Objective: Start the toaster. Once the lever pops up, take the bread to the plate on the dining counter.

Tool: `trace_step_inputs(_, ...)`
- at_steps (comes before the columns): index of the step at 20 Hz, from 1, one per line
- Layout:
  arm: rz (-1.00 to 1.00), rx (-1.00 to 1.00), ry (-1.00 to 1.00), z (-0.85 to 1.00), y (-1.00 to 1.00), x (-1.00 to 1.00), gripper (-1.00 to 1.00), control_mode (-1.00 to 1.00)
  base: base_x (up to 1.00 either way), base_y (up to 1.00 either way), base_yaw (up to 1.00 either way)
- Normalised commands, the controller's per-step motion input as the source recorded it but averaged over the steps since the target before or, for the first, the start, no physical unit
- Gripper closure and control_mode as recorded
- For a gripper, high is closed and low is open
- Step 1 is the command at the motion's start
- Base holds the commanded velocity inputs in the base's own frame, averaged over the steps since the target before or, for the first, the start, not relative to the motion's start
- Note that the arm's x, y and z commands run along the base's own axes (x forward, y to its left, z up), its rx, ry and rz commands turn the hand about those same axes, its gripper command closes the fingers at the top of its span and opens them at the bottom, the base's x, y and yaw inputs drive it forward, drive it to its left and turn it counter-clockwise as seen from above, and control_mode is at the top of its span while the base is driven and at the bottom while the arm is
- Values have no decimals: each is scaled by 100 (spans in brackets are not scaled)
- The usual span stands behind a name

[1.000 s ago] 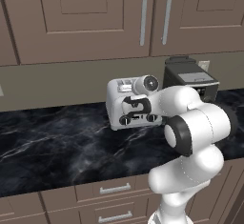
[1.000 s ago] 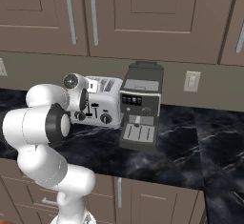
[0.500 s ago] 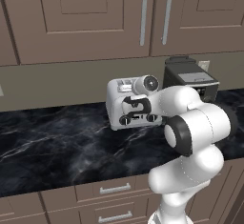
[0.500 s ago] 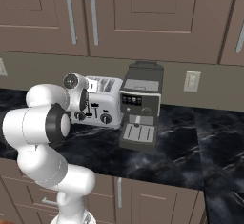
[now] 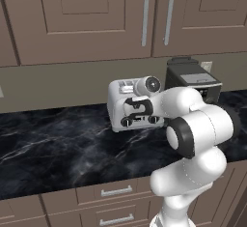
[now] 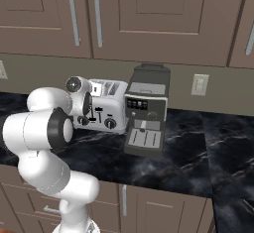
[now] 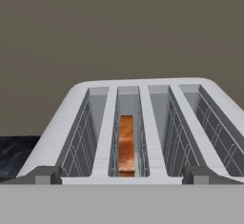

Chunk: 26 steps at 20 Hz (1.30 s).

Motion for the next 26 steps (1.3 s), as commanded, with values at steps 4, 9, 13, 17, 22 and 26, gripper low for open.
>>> trace_step_inputs(4, 0, 0, 0, 0, 0, 0, -100, -100, 0, 0, 0)
trace_step_inputs(9, 0, 0, 0, 0, 0, 0, -100, -100, 0, 0, 0)
trace_step_inputs(13, 0, 0, 0, 0, 0, 0, -100, -100, 0, 0, 0)
trace_step_inputs(17, 0, 0, 0, 0, 0, 0, -100, -100, 0, 0, 0)
trace_step_inputs(22, 0, 0, 0, 0, 0, 0, -100, -100, 0, 0, 0)
trace_step_inputs(26, 0, 0, 0, 0, 0, 0, -100, -100, 0, 0, 0)
